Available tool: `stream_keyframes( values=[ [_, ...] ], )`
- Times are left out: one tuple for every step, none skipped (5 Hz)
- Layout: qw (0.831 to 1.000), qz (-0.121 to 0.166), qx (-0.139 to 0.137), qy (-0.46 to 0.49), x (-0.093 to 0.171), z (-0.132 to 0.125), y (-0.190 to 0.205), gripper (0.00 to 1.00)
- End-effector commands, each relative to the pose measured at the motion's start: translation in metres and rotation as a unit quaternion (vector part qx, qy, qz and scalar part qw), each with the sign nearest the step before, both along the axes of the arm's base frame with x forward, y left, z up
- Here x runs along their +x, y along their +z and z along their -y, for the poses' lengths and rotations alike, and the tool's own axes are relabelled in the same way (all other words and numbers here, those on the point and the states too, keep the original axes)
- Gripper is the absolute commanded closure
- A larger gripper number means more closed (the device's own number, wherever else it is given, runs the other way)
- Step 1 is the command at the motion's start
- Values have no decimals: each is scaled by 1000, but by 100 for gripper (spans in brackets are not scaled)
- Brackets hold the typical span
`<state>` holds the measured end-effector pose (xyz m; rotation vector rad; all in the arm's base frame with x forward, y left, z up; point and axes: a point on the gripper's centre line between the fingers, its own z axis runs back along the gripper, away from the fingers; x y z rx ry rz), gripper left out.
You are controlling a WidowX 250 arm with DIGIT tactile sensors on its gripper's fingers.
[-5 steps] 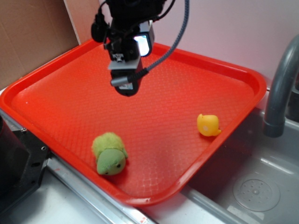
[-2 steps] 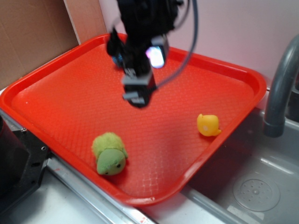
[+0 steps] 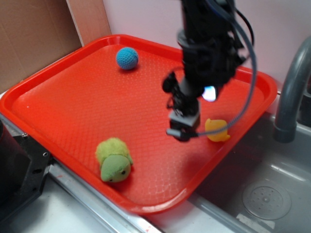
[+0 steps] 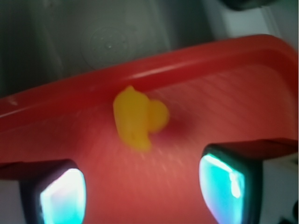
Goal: Grab the yellow duck.
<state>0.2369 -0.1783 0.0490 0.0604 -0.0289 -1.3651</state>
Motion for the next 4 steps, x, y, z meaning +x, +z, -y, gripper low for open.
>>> stream_keyframes(
  values=[
    [1000, -1, -25, -14, 6, 17, -6, 0],
    [1000, -16, -25, -4, 7, 16, -13, 100],
    [999, -24, -31, 5, 4, 7, -4, 100],
    [997, -34, -31, 56, -3, -15, 12, 100]
  ],
)
